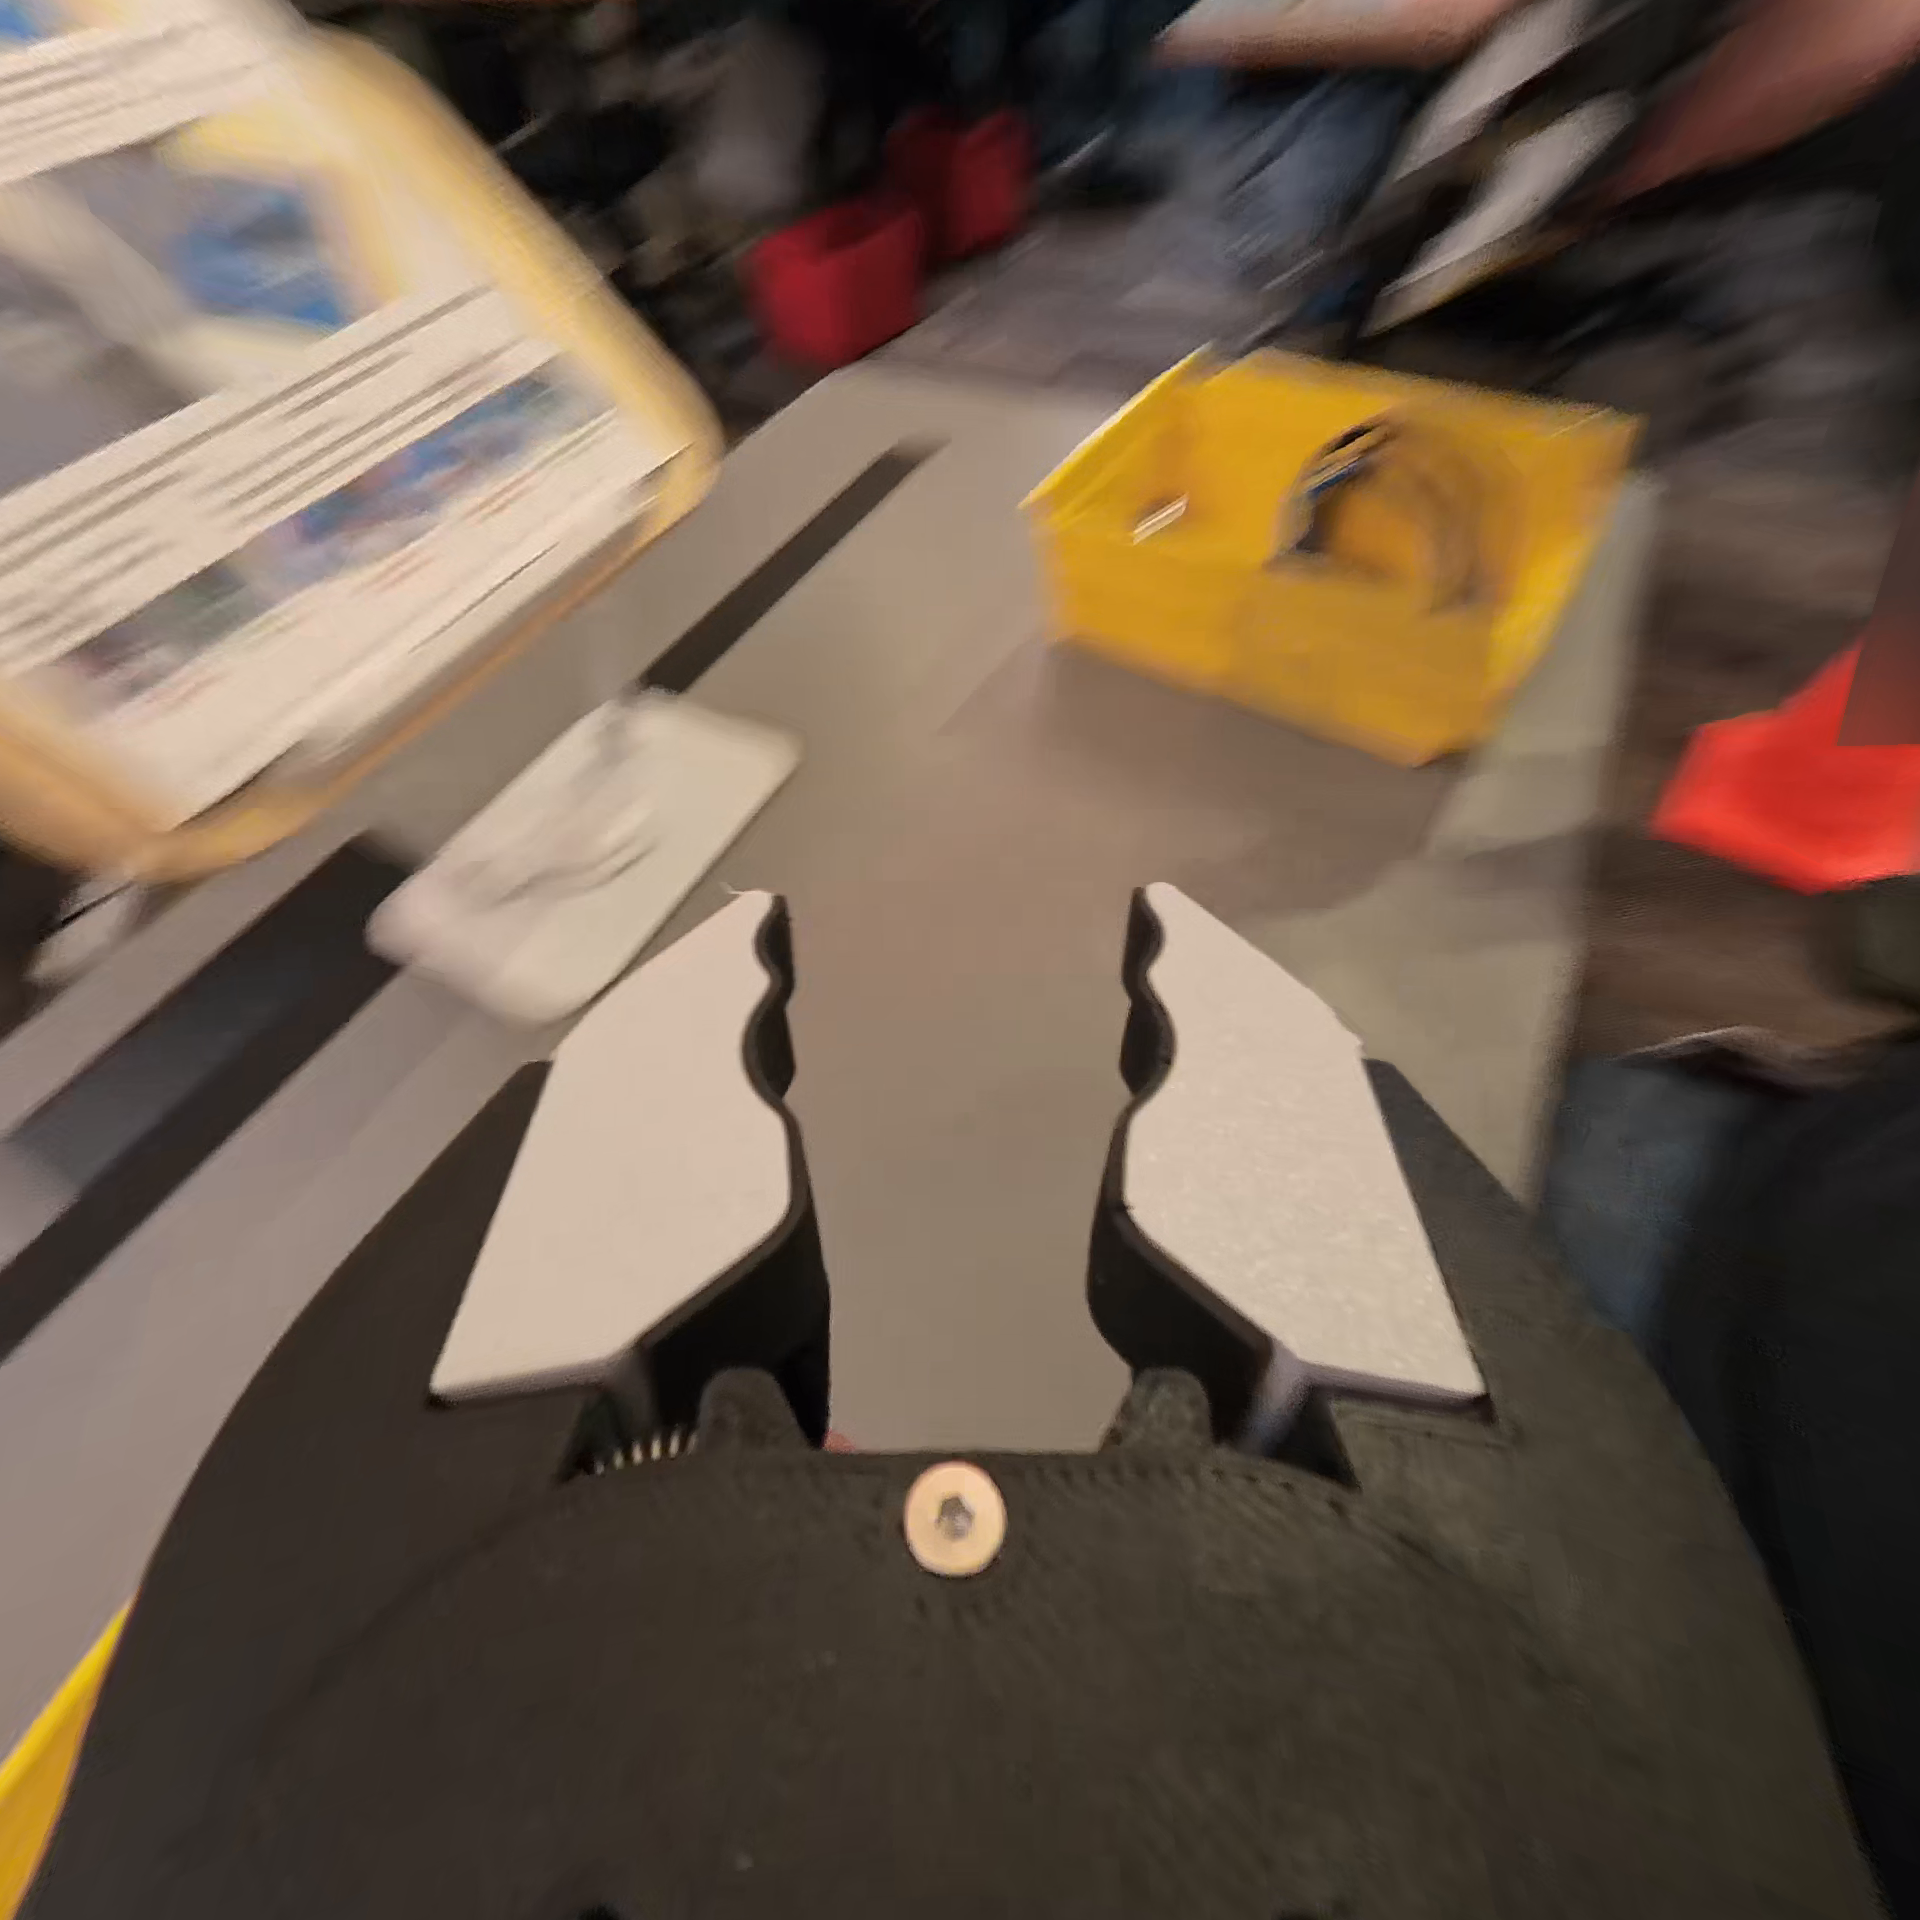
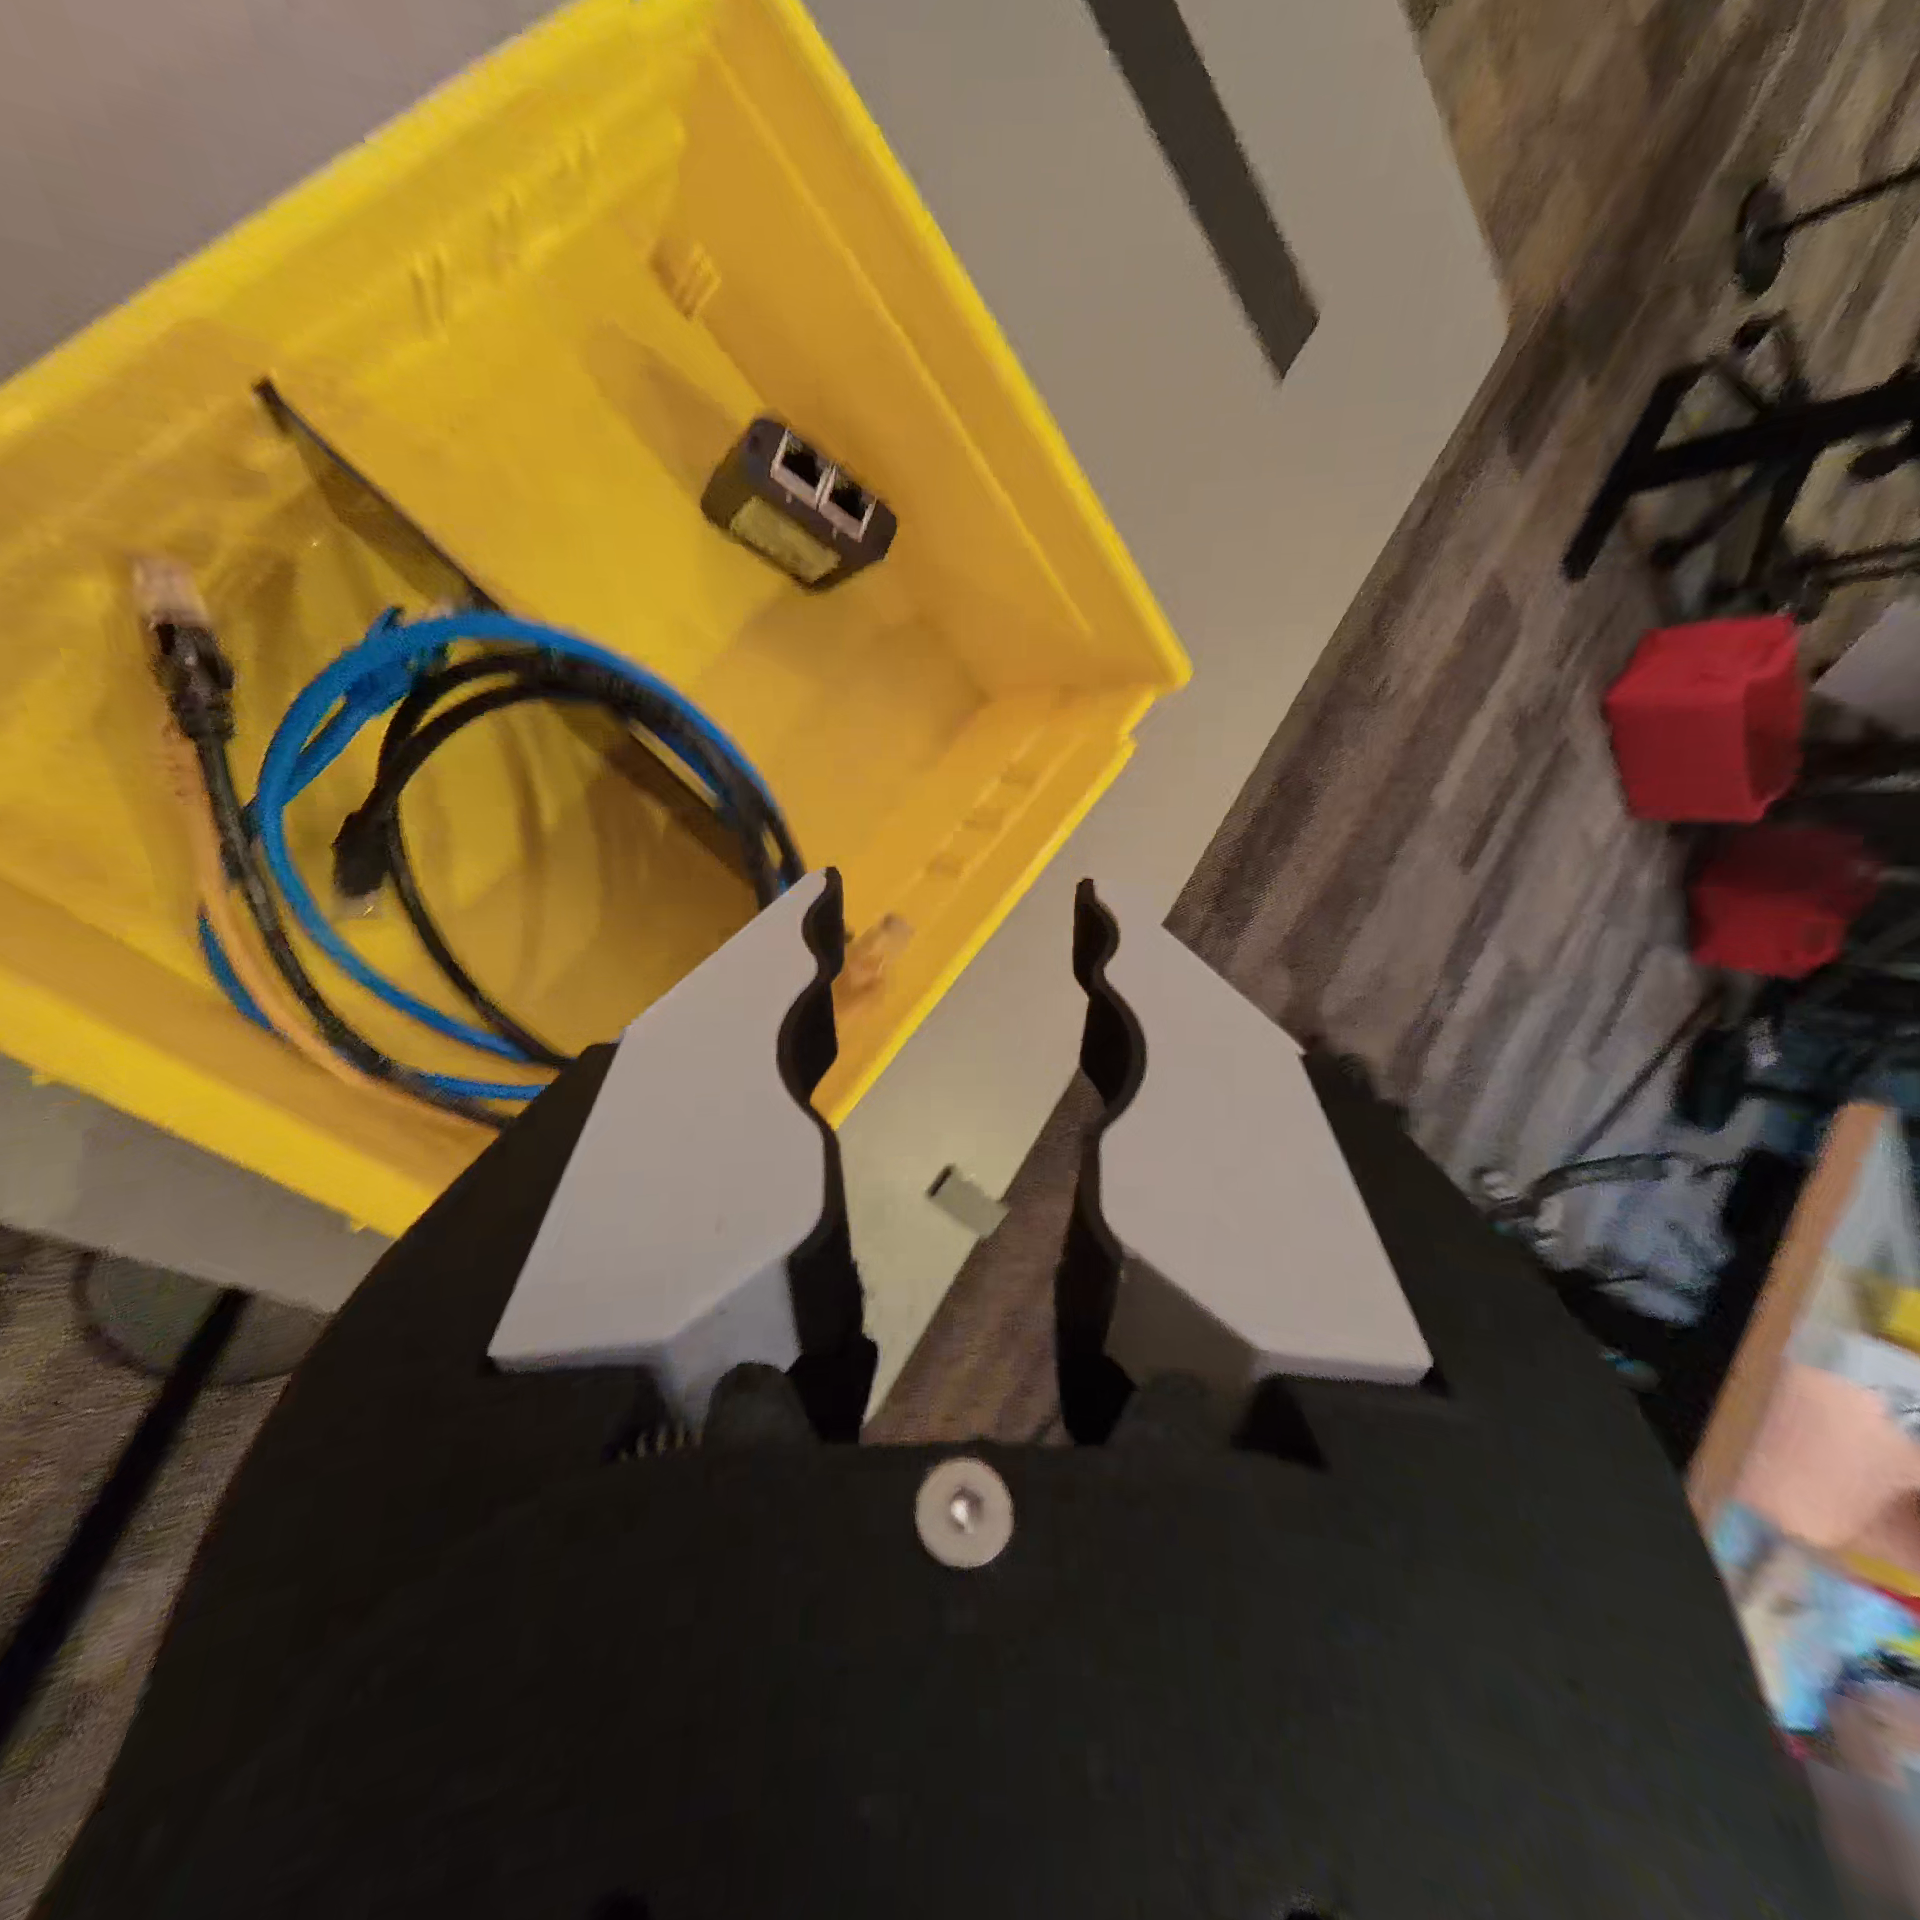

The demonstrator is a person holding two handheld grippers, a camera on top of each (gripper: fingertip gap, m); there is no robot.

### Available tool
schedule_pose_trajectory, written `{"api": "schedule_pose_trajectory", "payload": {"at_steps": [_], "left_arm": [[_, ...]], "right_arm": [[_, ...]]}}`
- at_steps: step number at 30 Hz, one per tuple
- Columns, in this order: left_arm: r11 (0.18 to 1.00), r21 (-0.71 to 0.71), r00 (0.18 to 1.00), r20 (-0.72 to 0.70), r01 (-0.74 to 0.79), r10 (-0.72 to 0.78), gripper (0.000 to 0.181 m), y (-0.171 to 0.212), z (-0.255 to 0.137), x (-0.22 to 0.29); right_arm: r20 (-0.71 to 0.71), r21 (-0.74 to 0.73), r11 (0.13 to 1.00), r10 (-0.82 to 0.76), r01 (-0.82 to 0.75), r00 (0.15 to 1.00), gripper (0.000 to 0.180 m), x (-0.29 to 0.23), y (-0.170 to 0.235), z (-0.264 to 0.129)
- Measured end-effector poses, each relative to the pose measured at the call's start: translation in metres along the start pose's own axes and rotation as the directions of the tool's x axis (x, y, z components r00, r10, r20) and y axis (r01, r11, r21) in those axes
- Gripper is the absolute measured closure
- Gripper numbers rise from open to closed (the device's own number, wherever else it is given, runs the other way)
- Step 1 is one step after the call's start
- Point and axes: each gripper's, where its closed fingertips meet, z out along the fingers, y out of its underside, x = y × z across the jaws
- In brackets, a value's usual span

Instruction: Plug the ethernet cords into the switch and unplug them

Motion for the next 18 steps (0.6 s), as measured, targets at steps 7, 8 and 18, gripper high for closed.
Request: {"api": "schedule_pose_trajectory", "payload": {"at_steps": [7, 8, 18], "left_arm": [[0.924, -0.190, 0.868, 0.446, 0.332, -0.220, 0.087, 0.125, -0.110, -0.089], [0.903, -0.170, 0.827, 0.494, 0.395, -0.269, 0.087, 0.145, -0.129, -0.096], [0.624, -0.115, 0.511, 0.695, 0.773, -0.506, 0.068, 0.306, -0.213, -0.110]], "right_arm": [[0.205, -0.003, 0.944, 0.324, -0.330, 0.924, 0.097, -0.042, 0.098, 0.018], [0.219, -0.009, 0.935, 0.347, -0.354, 0.912, 0.098, -0.048, 0.106, 0.022], [0.351, 0.027, 0.881, 0.435, -0.473, 0.829, 0.122, -0.081, 0.103, 0.064]]}}
